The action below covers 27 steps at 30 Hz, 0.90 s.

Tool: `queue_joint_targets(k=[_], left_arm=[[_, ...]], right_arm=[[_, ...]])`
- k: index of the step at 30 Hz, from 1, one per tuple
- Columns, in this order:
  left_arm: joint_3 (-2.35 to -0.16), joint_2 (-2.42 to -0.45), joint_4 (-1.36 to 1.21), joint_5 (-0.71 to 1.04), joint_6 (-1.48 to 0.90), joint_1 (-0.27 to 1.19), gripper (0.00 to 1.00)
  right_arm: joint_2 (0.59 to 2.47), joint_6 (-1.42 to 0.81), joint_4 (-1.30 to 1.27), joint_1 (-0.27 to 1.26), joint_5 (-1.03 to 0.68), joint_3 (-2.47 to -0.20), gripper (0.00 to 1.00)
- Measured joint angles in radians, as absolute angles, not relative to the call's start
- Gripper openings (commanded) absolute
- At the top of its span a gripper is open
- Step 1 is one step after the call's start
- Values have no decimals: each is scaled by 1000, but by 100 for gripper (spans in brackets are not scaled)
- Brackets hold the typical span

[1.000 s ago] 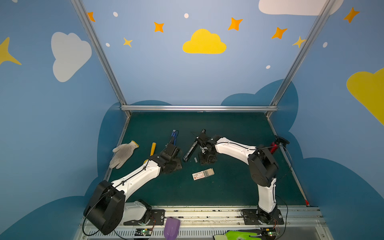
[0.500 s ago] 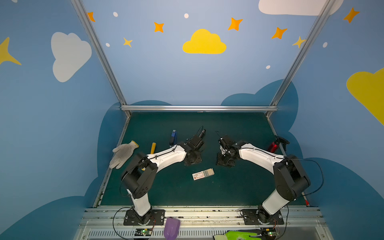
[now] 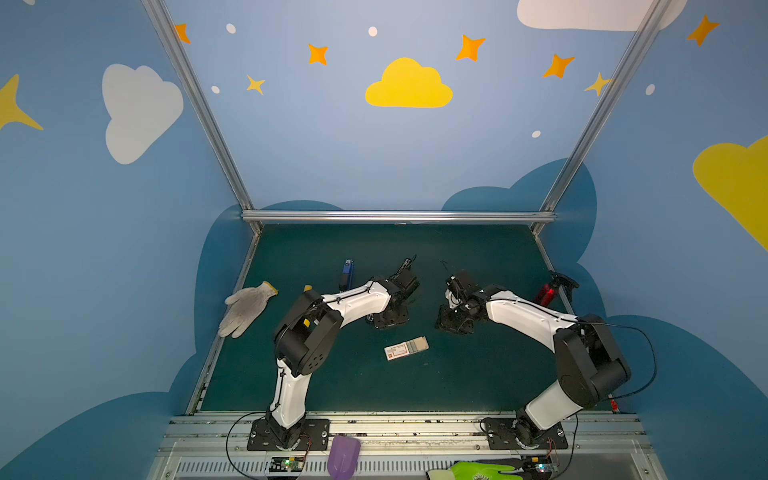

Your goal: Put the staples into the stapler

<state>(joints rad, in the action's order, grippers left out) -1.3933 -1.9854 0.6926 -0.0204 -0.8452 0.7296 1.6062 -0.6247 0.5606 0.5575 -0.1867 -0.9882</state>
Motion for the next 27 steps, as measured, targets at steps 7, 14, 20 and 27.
queue_joint_targets(k=[7, 14, 20, 27], left_arm=[[-1406, -2016, 702, -28, -839, 730, 34], [-1421, -2027, 710, -35, -822, 730, 29], [-1423, -2030, 716, -34, -805, 730, 25], [-1427, -2032, 724, -34, -780, 730, 16]], right_arm=[[1606, -628, 547, 557, -194, -972, 42], [1606, -633, 540, 553, -200, -958, 42], [1605, -645, 536, 553, -203, -952, 42], [1605, -651, 531, 553, -204, -946, 41]])
